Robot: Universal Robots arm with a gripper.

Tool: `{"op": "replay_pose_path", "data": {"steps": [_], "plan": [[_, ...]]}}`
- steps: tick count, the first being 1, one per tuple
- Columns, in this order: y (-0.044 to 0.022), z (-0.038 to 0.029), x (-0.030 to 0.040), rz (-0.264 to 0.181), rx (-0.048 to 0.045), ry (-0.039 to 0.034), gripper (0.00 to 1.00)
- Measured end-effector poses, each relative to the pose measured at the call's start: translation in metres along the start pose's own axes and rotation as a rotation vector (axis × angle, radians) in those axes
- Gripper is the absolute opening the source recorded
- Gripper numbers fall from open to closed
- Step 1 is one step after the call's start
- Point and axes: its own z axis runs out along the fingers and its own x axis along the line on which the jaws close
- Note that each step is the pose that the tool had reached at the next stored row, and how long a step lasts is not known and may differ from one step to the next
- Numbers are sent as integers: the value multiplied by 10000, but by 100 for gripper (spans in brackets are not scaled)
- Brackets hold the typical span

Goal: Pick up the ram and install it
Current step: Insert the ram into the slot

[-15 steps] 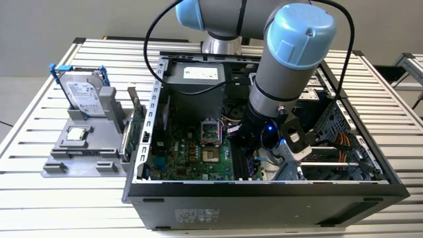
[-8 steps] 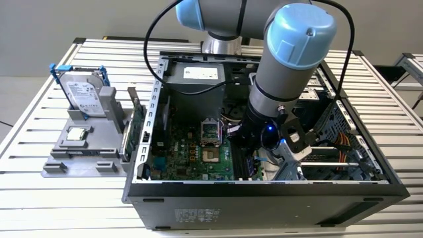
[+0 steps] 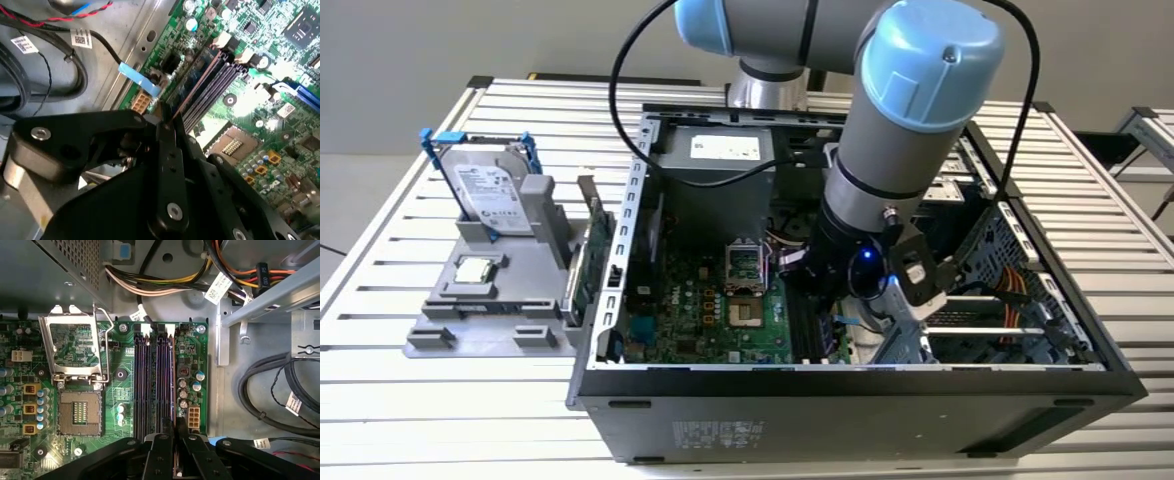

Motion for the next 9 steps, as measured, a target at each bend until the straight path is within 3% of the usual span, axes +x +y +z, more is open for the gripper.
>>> {"op": "replay_pose_path", "data": {"steps": [4,9], "plan": [[4,-32,0,2,57,48,0],[17,-33,0,17,64,49,0]]}}
